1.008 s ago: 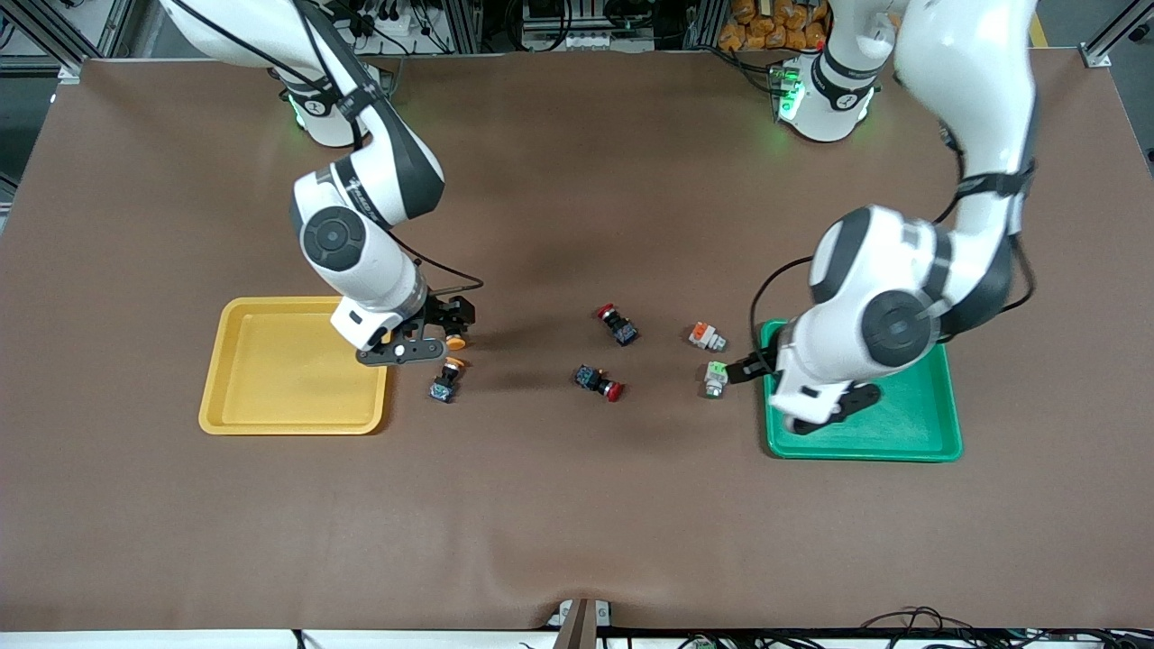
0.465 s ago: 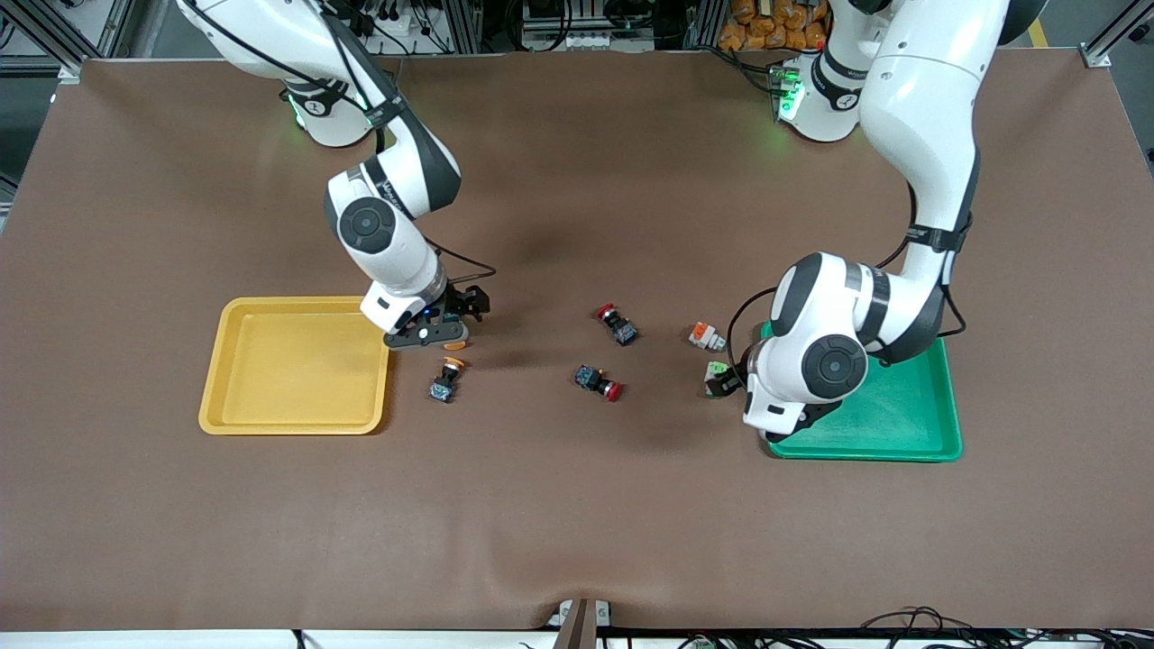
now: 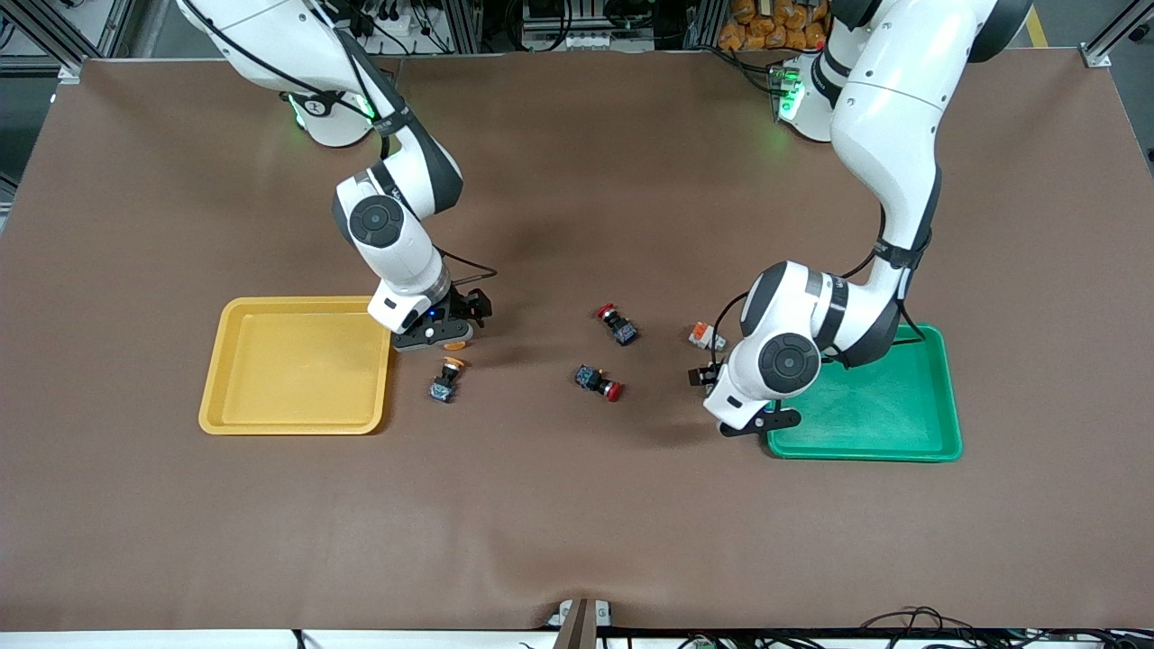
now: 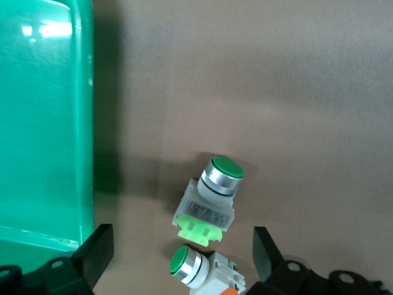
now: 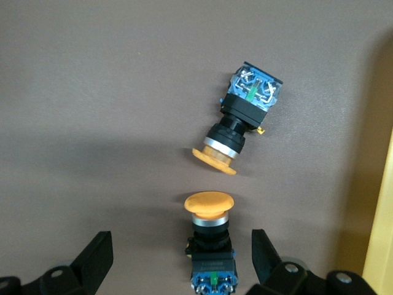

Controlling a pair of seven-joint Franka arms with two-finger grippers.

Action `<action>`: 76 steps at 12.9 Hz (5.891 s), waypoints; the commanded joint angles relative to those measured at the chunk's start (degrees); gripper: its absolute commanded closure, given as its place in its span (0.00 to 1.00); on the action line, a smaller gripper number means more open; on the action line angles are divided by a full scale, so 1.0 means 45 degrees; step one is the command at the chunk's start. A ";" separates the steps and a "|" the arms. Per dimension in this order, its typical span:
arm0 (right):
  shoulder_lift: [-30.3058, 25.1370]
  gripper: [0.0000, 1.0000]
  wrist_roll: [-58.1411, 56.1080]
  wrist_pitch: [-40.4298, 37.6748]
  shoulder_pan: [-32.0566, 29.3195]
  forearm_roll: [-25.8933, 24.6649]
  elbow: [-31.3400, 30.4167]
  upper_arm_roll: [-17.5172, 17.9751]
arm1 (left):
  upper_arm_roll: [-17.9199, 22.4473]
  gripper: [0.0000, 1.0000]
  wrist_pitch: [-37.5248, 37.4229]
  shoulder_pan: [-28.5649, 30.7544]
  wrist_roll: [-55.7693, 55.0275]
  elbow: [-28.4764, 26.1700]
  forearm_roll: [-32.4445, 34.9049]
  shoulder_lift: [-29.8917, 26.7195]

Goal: Place green and yellow buttons in trays
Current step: 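Grip the orange button with the right gripper while the left gripper grips green, then lower the right gripper over the yellow tray while the left gripper lowers too, then open both grippers to release the buttons into the yellow and green trays, then raise both grippers and move them to the remaining orange and green buttons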

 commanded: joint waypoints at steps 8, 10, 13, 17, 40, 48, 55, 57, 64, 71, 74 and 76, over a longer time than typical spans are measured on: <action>0.0813 0.00 0.0005 0.1767 -0.0143 -0.0789 -0.0497 -0.0081 | 0.0063 1.00 0.0779 -0.0252 0.0302 0.0239 0.0609 0.0996; 0.0969 0.00 0.0024 0.1904 -0.0006 -0.0808 -0.0497 -0.0081 | 0.0063 1.00 0.0779 -0.0252 0.0166 0.0260 0.0649 0.0997; 0.0989 0.67 0.0121 0.1925 0.0014 -0.0808 -0.0478 -0.0100 | 0.0063 1.00 0.0740 -0.0213 -0.0242 0.0493 0.0513 0.0647; 0.0989 1.00 0.0064 0.1925 -0.0005 -0.0924 -0.0400 -0.0100 | 0.0141 1.00 -0.0156 0.0411 -0.1648 0.0729 0.0473 -0.0796; -0.0284 1.00 -1.1104 -0.3271 -0.6644 -0.0769 0.1241 -0.0042 | 0.0026 0.00 -0.3265 0.5530 -0.2881 -0.0013 0.0473 -0.2675; 0.1339 1.00 -1.1869 -0.1203 -0.6997 -0.0828 0.1222 -0.0061 | -0.0855 0.00 -0.3129 0.5023 -0.2862 0.1589 0.0629 -0.2480; 0.1458 1.00 -1.1890 -0.0985 -0.6979 -0.0828 0.1222 -0.0061 | -0.1184 0.00 -0.3050 0.4066 -0.3740 -0.0341 0.0630 -0.3435; 0.1478 0.59 -1.1890 -0.0966 -0.6959 -0.0828 0.1222 -0.0061 | -0.1420 0.00 -0.3050 0.3754 -0.3877 -0.1258 0.0629 -0.3903; 0.1323 0.00 -1.2319 -0.1160 -0.6940 -0.0828 0.1241 -0.0042 | -0.1772 0.00 -0.2154 0.1978 -0.5087 -0.2064 0.0396 -0.3224; -0.0026 0.00 -1.0742 -0.6077 -0.6258 -0.0632 0.2955 0.0075 | -0.1753 0.00 -0.0008 0.1370 -0.7993 -0.2064 0.0121 -0.1273; -0.0007 0.00 -0.8519 -0.6377 -0.5303 -0.0613 0.3234 0.0095 | -0.1753 0.00 0.0875 0.1156 -0.9071 -0.2044 0.0180 -0.0723; 0.0110 0.00 -0.6800 -0.5852 -0.4405 -0.0187 0.3195 0.0075 | -0.1753 0.00 0.0935 0.0980 -0.9287 -0.2122 0.0180 -0.0508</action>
